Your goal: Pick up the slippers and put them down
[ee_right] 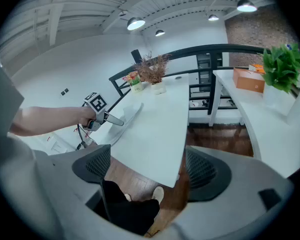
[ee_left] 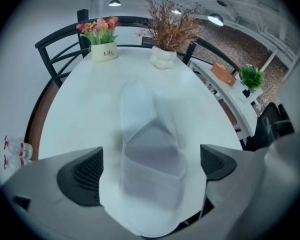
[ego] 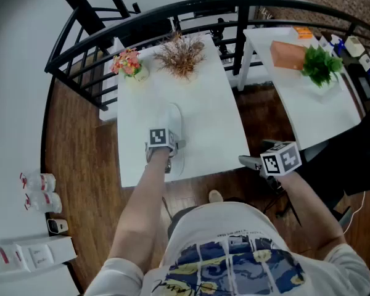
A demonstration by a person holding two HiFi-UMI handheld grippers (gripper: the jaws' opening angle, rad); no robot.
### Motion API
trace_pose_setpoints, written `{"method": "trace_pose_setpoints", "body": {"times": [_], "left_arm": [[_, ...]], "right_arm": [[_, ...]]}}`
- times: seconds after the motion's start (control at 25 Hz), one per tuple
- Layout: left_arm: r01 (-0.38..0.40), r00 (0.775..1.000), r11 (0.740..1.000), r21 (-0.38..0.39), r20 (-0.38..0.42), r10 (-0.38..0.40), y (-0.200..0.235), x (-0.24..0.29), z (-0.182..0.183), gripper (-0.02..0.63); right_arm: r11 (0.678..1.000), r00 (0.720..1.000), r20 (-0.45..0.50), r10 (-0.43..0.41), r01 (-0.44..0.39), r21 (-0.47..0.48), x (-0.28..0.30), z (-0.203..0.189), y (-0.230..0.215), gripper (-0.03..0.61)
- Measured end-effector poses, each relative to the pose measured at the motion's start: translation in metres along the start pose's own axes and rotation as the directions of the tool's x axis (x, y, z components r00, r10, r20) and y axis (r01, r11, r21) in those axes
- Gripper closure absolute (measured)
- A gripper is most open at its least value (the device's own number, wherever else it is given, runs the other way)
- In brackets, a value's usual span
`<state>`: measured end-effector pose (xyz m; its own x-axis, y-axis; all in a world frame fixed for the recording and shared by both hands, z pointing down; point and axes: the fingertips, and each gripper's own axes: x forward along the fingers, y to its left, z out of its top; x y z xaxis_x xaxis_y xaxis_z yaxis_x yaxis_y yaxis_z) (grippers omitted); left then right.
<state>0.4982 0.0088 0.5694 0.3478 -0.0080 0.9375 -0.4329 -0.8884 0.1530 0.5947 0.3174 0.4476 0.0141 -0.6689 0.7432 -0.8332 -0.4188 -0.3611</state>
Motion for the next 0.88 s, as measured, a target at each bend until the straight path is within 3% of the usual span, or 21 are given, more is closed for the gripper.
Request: {"method": "trace_pose_setpoints", "body": {"times": [0.16,0.32,0.36,0.4,0.48,0.72,0.88], "left_arm": [[-0.091,0.993,0.996,-0.01,-0.071,0.09,0.01,0.025,-0.006,0.014],[-0.107,0.99,0.994,-0.014,-0.098,0.105,0.006,0.037,-0.006,0.02],[-0.106,0.99,0.994,-0.003,-0.09,0.105,0.004,0.036,-0.004,0.066],[-0.1,0.992,0.995,0.008,-0.081,0.1,0.002,0.033,-0.002,0.166],[-0.077,0.995,0.997,0.016,-0.064,0.078,-0.001,0.026,-0.002,0.183],[-0.034,0.999,0.998,-0.047,0.038,0.035,0.025,-0.043,-0.024,0.184],[-0.034,0.993,0.991,-0.127,0.112,0.049,0.084,-0.113,-0.079,0.186]], "right_arm": [[1.0,1.0,-0.02,0.002,-0.002,0.021,-0.004,-0.009,-0.018,0.092],[0.999,1.0,-0.009,0.008,-0.007,0.051,-0.008,-0.015,-0.03,0.092],[0.999,1.0,-0.008,0.005,-0.004,0.049,-0.008,-0.015,-0.031,0.092],[0.999,1.0,-0.008,0.006,-0.006,0.044,-0.007,-0.015,-0.03,0.092],[0.999,1.0,-0.013,0.022,-0.021,0.026,-0.003,-0.012,-0.023,0.092],[0.988,0.993,-0.068,0.093,-0.101,-0.119,0.028,0.013,0.028,0.092],[0.945,0.983,-0.12,0.139,-0.168,-0.28,0.064,0.038,0.113,0.092]]}}
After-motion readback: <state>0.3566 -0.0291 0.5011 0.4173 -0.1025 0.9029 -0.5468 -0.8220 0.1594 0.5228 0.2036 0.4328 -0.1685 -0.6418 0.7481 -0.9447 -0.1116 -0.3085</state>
